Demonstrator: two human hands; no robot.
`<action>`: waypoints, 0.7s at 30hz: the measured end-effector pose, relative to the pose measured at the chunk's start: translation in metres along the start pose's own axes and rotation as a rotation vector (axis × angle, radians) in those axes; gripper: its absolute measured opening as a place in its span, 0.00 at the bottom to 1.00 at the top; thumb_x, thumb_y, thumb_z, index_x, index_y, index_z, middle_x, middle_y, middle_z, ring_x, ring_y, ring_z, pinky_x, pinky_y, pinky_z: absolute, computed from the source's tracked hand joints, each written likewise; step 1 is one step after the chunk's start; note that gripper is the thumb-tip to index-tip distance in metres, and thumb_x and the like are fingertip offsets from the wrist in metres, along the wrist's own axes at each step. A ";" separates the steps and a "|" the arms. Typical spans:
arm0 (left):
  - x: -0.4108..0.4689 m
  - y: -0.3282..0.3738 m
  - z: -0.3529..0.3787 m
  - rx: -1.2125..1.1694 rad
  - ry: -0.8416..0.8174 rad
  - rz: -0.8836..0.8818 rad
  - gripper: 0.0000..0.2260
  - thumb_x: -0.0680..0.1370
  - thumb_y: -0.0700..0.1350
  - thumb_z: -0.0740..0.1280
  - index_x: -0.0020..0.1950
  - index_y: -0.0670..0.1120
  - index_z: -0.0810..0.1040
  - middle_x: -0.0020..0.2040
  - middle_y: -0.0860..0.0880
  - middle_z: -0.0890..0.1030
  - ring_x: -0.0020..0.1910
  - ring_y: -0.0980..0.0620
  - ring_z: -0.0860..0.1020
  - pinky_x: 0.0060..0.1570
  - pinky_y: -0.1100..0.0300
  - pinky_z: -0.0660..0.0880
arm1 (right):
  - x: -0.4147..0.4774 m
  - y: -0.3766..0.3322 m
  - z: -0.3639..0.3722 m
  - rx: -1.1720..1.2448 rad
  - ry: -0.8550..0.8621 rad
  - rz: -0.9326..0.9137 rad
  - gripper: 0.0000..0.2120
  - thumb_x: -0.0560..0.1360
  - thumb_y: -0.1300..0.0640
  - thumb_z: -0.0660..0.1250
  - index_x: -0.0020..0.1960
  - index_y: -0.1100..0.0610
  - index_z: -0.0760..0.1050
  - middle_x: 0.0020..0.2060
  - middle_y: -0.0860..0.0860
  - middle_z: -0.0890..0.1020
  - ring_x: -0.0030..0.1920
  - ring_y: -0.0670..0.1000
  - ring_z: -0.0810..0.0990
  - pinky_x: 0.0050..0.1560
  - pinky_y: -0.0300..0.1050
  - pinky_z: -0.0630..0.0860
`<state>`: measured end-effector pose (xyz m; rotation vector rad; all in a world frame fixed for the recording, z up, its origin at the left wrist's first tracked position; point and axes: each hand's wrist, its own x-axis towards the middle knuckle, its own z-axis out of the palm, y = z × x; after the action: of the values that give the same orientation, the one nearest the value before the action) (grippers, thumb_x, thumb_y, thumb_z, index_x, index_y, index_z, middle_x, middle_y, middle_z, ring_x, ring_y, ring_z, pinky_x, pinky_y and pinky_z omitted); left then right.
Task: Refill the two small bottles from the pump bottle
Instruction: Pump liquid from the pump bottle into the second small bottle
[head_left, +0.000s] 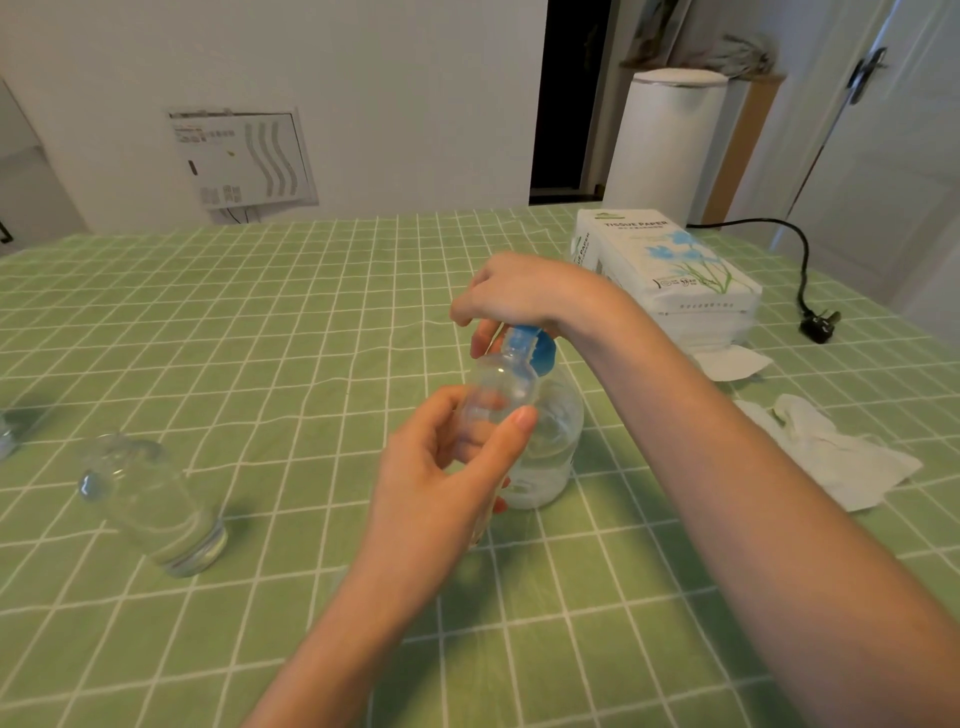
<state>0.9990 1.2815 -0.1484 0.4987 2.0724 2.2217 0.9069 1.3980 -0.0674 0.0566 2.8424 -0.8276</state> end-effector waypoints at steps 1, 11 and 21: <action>0.000 0.000 0.000 0.000 0.003 -0.005 0.18 0.62 0.58 0.69 0.46 0.48 0.80 0.37 0.43 0.80 0.34 0.52 0.75 0.28 0.66 0.74 | 0.000 0.000 0.001 0.008 -0.004 0.003 0.12 0.75 0.55 0.63 0.53 0.61 0.77 0.53 0.58 0.83 0.40 0.54 0.75 0.38 0.43 0.69; 0.002 0.003 0.001 -0.022 0.020 0.008 0.19 0.62 0.58 0.69 0.46 0.48 0.79 0.33 0.51 0.80 0.31 0.55 0.75 0.27 0.66 0.73 | -0.001 -0.003 -0.006 -0.006 0.054 -0.024 0.17 0.76 0.52 0.62 0.58 0.63 0.75 0.51 0.59 0.83 0.46 0.55 0.81 0.52 0.48 0.76; 0.002 -0.001 -0.001 -0.047 0.008 0.011 0.16 0.62 0.59 0.72 0.44 0.51 0.81 0.33 0.51 0.81 0.31 0.56 0.75 0.27 0.66 0.73 | 0.001 -0.003 -0.004 0.013 -0.008 0.020 0.14 0.76 0.55 0.61 0.56 0.61 0.77 0.53 0.59 0.83 0.42 0.53 0.76 0.36 0.42 0.68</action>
<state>0.9971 1.2813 -0.1488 0.4998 2.0209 2.2771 0.9052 1.3979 -0.0630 0.0829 2.8239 -0.8410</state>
